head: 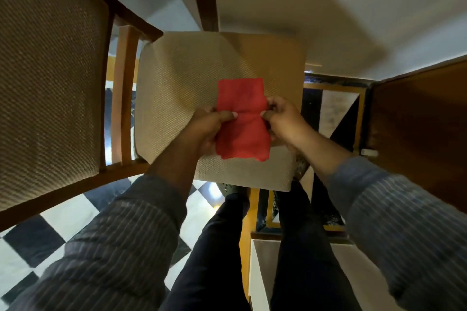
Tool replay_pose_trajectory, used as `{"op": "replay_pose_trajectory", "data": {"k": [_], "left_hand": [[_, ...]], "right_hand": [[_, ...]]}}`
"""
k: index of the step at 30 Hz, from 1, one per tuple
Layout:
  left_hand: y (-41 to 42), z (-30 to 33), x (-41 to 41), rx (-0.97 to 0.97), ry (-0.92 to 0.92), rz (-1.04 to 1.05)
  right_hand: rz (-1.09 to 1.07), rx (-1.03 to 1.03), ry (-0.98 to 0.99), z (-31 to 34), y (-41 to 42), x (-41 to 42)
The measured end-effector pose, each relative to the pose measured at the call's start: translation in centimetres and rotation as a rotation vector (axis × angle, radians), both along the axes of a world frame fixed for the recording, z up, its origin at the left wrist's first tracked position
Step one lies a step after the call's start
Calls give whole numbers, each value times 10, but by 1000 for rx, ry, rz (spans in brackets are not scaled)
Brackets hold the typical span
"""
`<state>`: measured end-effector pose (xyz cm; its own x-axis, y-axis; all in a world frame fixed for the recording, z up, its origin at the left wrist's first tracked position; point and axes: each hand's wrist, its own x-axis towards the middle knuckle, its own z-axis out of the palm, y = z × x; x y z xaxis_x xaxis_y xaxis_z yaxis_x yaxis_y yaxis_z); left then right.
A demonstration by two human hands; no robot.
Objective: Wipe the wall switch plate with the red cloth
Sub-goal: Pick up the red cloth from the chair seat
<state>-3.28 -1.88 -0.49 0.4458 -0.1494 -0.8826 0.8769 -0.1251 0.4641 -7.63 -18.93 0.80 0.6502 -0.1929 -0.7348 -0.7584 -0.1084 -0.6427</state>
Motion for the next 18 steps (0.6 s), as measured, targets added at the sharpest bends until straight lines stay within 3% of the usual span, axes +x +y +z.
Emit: {"op": "replay_pose_trajectory", "data": {"k": [7,18], "left_hand": [[-56,75,-3,-135,-100,-133],[-174,220,4,-172,-456,-235]], "right_hand": [[-85,-105,-127,69,-48,-20],[-303,-193,-467,203,-153,-34]]}}
